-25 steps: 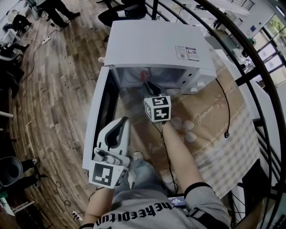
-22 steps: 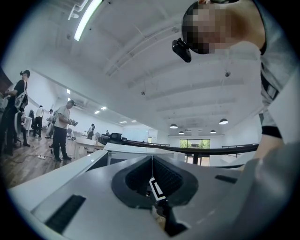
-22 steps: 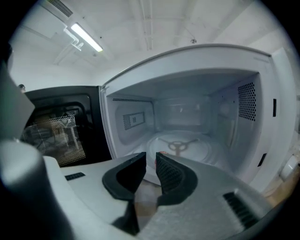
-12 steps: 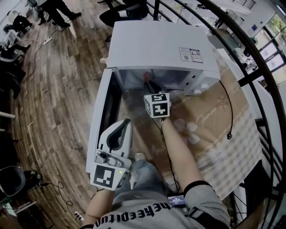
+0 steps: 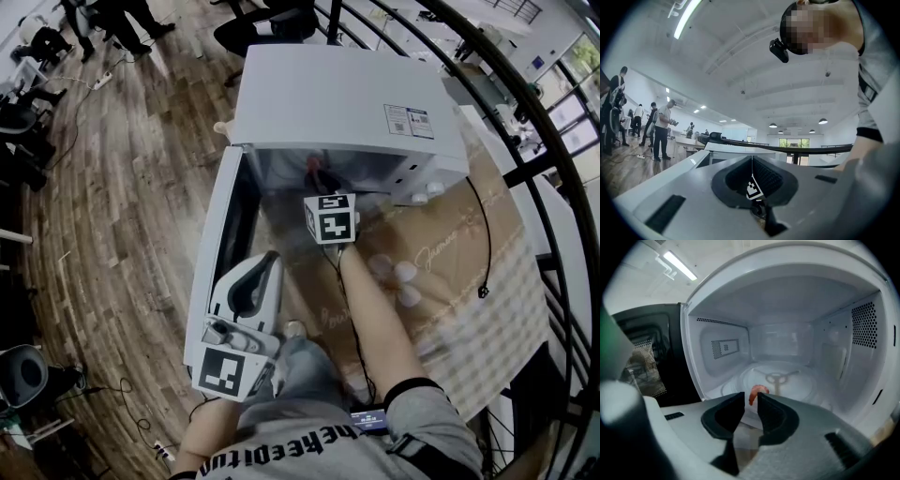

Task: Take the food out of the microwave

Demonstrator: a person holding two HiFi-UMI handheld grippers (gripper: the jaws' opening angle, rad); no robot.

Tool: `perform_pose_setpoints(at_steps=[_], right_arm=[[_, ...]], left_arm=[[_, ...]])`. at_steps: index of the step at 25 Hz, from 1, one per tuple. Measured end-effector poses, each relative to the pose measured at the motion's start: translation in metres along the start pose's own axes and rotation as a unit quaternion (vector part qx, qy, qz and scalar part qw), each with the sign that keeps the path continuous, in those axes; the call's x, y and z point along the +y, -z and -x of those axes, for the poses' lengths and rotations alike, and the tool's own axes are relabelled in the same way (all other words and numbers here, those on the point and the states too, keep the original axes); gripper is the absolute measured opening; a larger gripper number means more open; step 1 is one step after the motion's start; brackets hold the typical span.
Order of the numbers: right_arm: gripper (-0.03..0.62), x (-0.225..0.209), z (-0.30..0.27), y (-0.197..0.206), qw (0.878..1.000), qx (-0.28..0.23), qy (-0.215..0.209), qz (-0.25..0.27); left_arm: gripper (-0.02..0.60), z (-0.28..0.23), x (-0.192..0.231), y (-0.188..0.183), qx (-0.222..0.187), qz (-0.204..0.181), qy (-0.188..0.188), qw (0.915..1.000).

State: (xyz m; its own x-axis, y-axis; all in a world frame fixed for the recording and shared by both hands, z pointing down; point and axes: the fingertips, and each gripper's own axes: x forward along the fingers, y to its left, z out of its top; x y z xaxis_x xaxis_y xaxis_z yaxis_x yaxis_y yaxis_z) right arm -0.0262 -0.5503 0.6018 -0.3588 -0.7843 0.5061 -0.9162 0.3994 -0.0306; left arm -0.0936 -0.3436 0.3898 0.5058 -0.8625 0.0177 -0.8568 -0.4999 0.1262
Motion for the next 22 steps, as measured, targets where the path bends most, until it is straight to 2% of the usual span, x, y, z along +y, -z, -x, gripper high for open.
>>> perform_pose_setpoints(at_steps=[5, 10, 15, 18, 22], right_arm=[[0.094, 0.002, -0.005, 0.000, 1.000, 0.004, 0.002, -0.001], [0.097, 0.006, -0.010, -0.002, 1.000, 0.003, -0.002, -0.010], [0.078, 0.003, -0.012, -0.002, 0.999, -0.004, 0.005, -0.041], [0.075, 0.003, -0.014, -0.003, 0.999, -0.001, 0.005, -0.035], [0.064, 0.005, -0.015, -0.003, 0.999, -0.001, 0.003, -0.034]], left_arm=[[0.011, 0.000, 0.000, -0.005, -0.009, -0.003, -0.002, 1.0000], [0.011, 0.003, 0.001, 0.001, 0.004, 0.001, -0.001, 1.0000], [0.011, 0.002, 0.002, -0.005, -0.011, -0.004, -0.005, 0.9999], [0.011, 0.003, 0.002, 0.001, 0.003, 0.000, -0.002, 1.0000], [0.011, 0.001, 0.003, -0.003, -0.005, -0.001, -0.005, 1.0000]])
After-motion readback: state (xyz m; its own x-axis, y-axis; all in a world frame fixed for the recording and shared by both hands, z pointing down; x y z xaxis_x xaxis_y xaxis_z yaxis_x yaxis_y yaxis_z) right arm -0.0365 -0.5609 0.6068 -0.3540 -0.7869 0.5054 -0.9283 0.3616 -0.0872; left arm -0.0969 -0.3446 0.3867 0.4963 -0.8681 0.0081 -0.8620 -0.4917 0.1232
